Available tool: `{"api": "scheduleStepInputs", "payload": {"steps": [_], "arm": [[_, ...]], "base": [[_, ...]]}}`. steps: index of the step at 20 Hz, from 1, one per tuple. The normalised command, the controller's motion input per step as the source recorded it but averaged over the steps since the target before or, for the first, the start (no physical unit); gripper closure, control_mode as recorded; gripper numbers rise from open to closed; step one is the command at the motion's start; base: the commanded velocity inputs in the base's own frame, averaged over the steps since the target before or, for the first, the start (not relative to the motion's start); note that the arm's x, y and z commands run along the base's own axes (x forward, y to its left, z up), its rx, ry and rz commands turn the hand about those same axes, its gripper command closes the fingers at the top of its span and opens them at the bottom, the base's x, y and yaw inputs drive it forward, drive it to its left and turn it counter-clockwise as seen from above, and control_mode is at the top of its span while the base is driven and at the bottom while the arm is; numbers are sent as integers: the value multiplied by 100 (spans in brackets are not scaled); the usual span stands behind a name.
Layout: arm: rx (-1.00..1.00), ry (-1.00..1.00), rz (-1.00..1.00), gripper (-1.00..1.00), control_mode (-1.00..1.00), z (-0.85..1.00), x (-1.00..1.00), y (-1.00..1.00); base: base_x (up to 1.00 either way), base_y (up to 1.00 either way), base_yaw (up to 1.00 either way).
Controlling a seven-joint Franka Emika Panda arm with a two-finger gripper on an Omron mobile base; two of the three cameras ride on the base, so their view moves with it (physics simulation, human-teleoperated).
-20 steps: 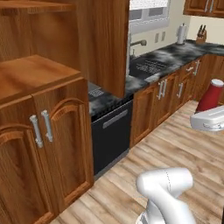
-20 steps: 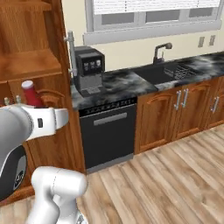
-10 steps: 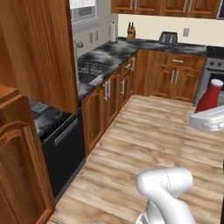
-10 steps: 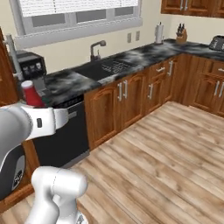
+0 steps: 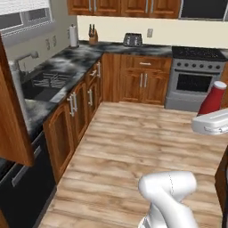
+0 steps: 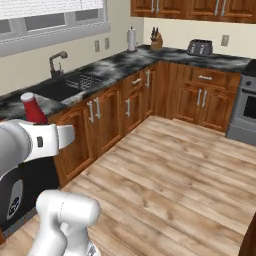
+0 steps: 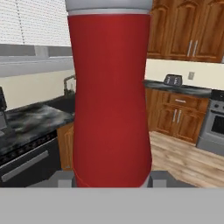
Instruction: Take 2 condiments from the cabinet and move them on the counter near the stove.Make sure the condiments are lined up with each other, next to each other.
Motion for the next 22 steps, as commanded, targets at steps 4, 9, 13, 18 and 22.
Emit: {"api": "scheduleStepInputs", "payload": {"steps": [4,9,13,18,22], "arm": [[0,0,0,100,100,0,0,0],[0,0,0,100,100,0,0,0],[0,0,0,100,100,0,0,0],[0,0,0,100,100,0,0,0],[0,0,0,100,100,0,0,0]], "base": [[100,-21,-29],[100,-30,-26],[100,-22,-23],[100,-29,-19],[100,-32,-17]]}}
